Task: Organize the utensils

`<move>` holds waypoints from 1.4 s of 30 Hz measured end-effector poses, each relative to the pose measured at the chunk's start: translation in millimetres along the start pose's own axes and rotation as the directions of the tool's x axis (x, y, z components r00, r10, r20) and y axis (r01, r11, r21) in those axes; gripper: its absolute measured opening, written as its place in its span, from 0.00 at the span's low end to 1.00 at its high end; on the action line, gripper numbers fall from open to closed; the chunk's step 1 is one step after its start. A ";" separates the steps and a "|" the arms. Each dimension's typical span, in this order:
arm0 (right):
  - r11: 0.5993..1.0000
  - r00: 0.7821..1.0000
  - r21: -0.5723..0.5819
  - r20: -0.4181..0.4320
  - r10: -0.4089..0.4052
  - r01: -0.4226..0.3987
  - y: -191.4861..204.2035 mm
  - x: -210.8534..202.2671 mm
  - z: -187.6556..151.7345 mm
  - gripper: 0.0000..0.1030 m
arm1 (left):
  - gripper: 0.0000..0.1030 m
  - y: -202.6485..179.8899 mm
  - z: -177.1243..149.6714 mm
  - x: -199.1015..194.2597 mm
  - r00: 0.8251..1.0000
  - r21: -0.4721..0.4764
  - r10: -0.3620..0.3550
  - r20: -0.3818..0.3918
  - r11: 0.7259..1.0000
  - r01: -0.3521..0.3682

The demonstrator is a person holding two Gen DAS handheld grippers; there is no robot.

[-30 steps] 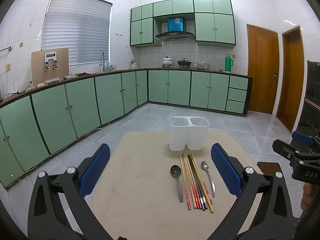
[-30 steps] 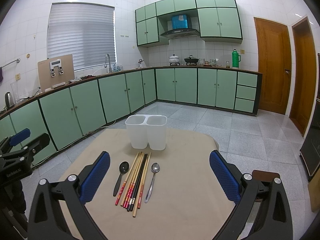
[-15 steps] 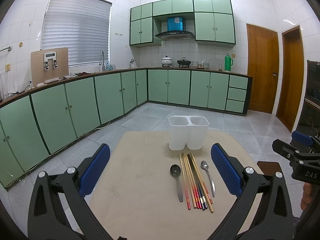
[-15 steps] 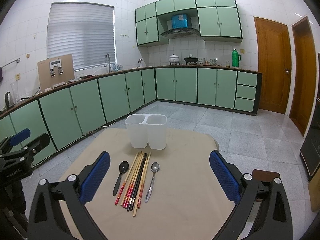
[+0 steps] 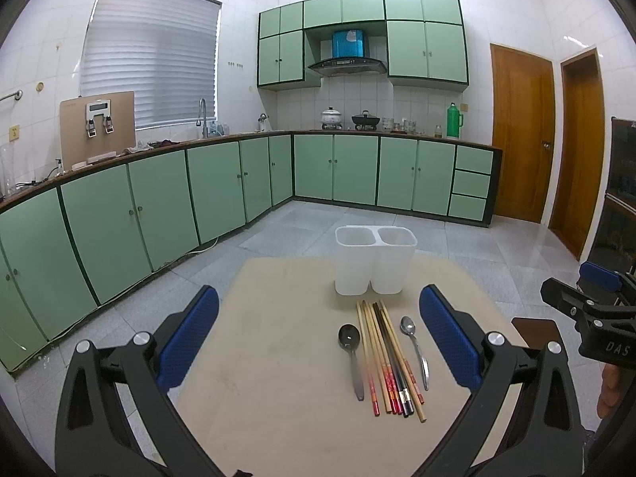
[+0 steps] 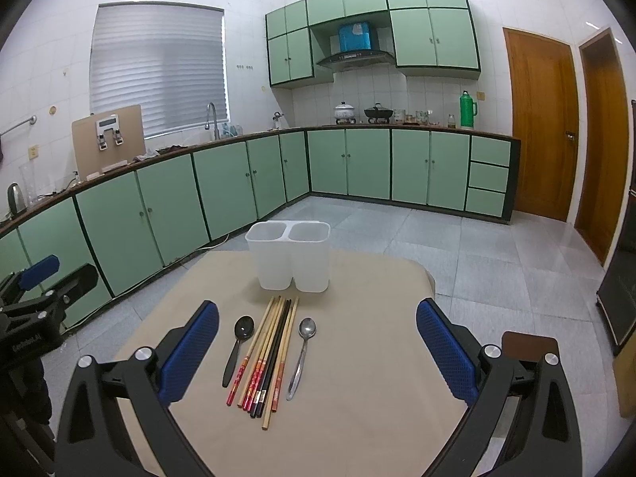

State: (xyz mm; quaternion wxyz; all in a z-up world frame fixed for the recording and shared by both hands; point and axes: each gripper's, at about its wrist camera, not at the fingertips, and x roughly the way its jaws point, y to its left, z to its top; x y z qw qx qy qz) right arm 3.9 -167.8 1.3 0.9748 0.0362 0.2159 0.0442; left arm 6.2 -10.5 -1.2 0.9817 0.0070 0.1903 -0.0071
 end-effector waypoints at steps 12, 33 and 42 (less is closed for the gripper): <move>0.999 0.987 0.005 -0.156 0.049 -0.049 -8.0 54.9 -9.6 0.94 | 0.95 9.5 -8.6 50.7 0.992 -0.008 -0.040 -0.120 0.999 0.040; 0.998 0.873 0.009 -0.483 0.059 -0.062 -8.4 236.6 -39.8 0.86 | 0.95 22.4 -69.8 243.7 0.834 -0.021 -0.061 -0.548 0.998 0.059; 0.997 0.829 0.014 -0.554 0.074 -0.080 -8.9 271.5 -52.2 0.64 | 0.95 33.7 -77.9 264.9 0.811 -0.011 -0.040 -0.584 0.999 0.042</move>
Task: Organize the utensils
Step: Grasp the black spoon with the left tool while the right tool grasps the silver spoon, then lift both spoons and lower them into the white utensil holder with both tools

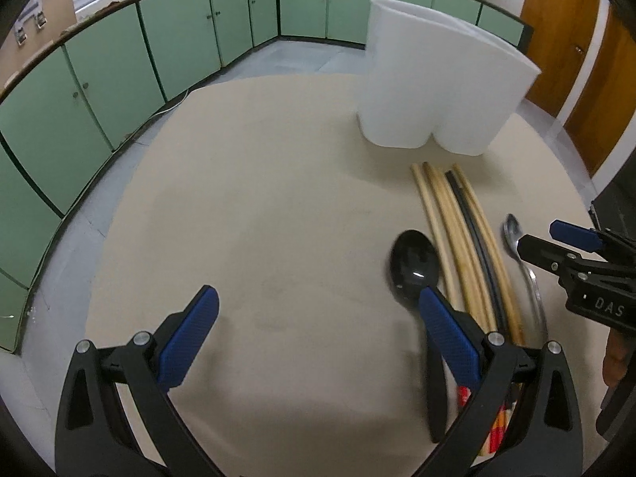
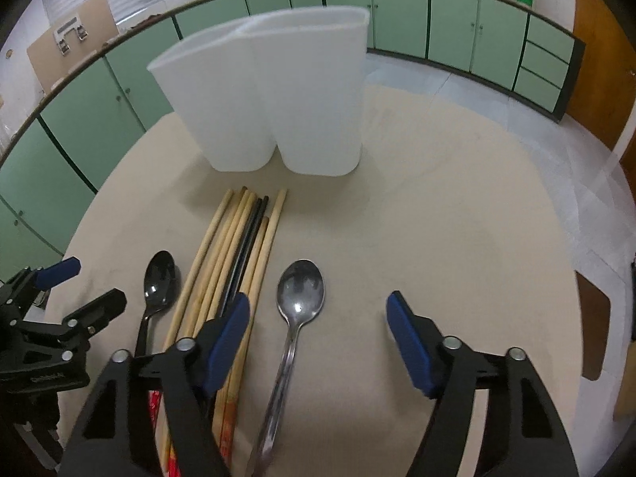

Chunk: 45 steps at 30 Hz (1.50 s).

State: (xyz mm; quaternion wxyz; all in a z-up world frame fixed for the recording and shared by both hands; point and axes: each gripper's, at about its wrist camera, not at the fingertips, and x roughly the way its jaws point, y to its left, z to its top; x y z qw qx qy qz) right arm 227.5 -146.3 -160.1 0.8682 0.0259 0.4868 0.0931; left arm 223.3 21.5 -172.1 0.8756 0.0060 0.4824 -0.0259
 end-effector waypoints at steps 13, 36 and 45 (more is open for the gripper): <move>1.000 1.000 -0.002 -0.005 -0.012 0.012 -1.5 10.9 1.2 0.27 | 0.95 -1.1 3.1 6.2 0.999 0.013 -0.035 -0.016 0.999 0.036; 0.999 1.000 0.032 0.020 0.001 -0.002 -12.5 4.1 -7.2 0.27 | 0.71 -20.4 16.3 21.9 0.998 -0.002 -0.038 -0.054 0.999 0.038; 1.000 1.000 0.020 0.007 -0.016 0.016 -8.4 5.1 -6.2 0.27 | 0.46 -32.0 15.1 14.3 0.994 0.012 -0.101 -0.045 0.995 0.101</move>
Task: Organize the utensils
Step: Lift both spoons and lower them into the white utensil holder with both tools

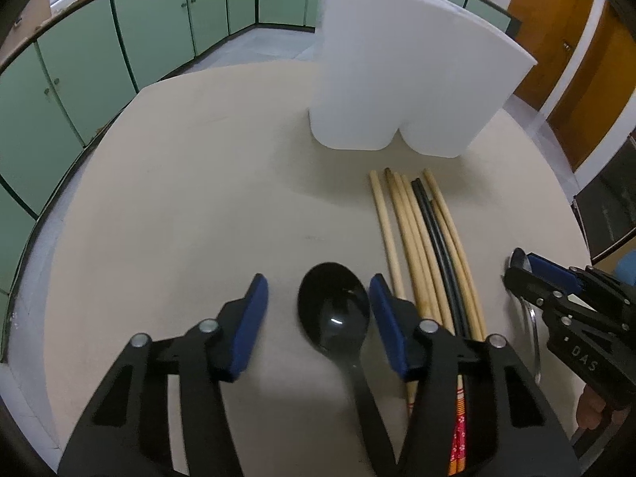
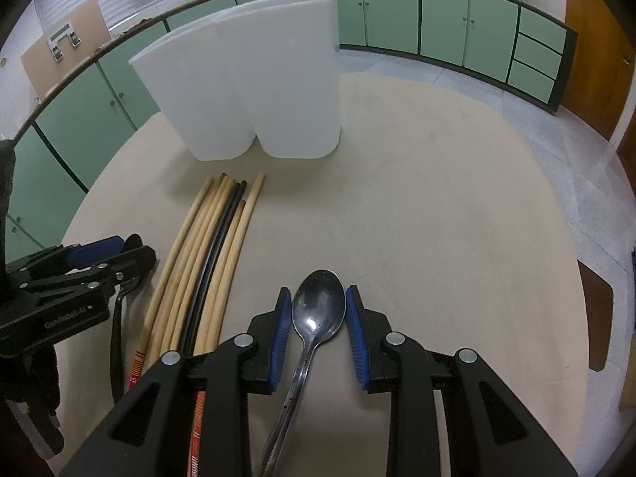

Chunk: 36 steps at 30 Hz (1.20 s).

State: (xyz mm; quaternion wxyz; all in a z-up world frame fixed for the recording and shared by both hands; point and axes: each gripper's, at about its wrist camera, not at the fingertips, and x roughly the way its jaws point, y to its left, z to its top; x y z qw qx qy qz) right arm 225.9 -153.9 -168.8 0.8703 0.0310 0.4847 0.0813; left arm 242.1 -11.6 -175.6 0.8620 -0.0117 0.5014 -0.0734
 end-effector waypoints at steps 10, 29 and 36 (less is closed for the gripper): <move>0.999 0.999 0.038 0.033 0.031 -0.032 -5.6 -11.1 5.1 0.27 | 0.32 -7.0 -5.0 -23.7 0.994 0.011 -0.077 0.076 0.997 0.077; 0.988 0.874 -0.065 0.460 0.155 -0.141 -9.1 -140.7 86.7 0.26 | 0.32 -24.0 44.0 -151.9 0.824 0.098 -0.101 0.557 0.994 0.055; 0.986 0.834 -0.089 0.525 0.169 -0.144 -4.9 -162.8 129.4 0.25 | 0.32 -43.2 107.9 -160.4 0.757 0.101 -0.057 0.651 0.995 -0.013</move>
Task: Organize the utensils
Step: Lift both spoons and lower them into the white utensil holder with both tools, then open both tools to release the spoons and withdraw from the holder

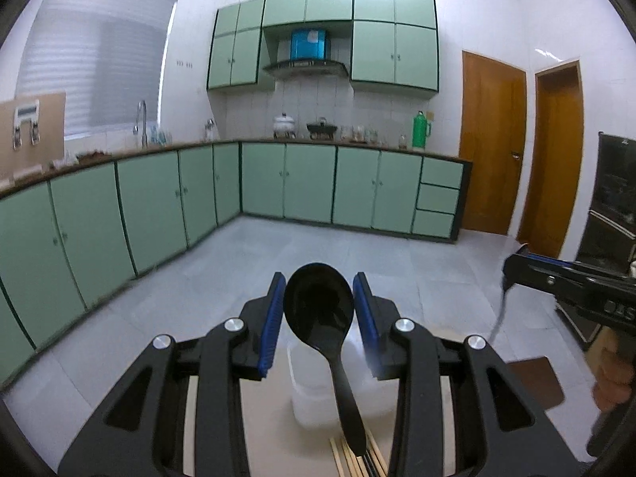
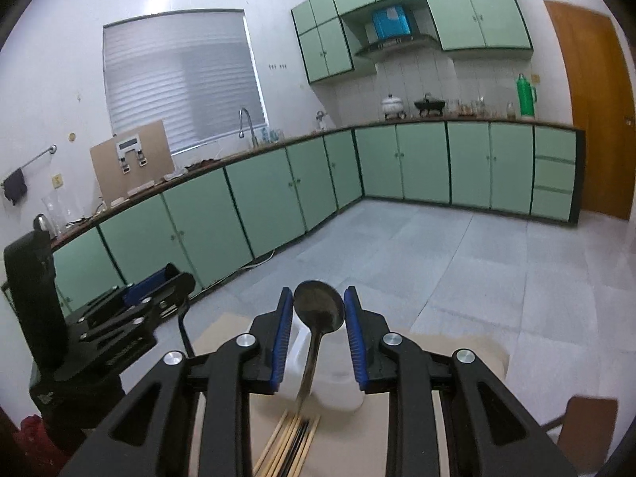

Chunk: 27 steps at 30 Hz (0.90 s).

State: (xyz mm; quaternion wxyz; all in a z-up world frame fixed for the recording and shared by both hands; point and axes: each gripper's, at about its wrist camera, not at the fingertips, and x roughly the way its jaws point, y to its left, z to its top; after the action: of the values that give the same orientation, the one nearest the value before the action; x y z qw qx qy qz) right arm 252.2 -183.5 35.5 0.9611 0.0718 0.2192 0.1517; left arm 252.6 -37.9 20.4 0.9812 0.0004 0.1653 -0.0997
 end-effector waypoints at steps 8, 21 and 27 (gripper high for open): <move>0.999 0.999 0.018 -0.002 -0.049 0.049 -10.1 39.3 26.5 0.24 | 0.32 -11.7 17.7 58.7 0.999 0.006 0.048 0.023 0.999 -0.048; 0.997 0.983 0.040 -0.171 -0.061 0.069 -23.3 98.1 -12.1 0.19 | 0.33 5.8 -11.4 118.3 0.993 -0.010 0.066 -0.098 0.998 -0.067; 0.995 0.983 0.069 -0.173 -0.058 0.071 -28.4 89.7 -19.4 0.23 | 0.53 20.2 -26.1 114.9 0.991 -0.039 0.054 -0.126 0.997 -0.060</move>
State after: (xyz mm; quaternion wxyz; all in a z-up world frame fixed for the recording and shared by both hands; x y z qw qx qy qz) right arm 327.9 -179.9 -23.6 0.9399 0.0871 0.3084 0.1177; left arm 354.4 -39.7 -42.2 0.9711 -0.0097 0.2284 -0.0679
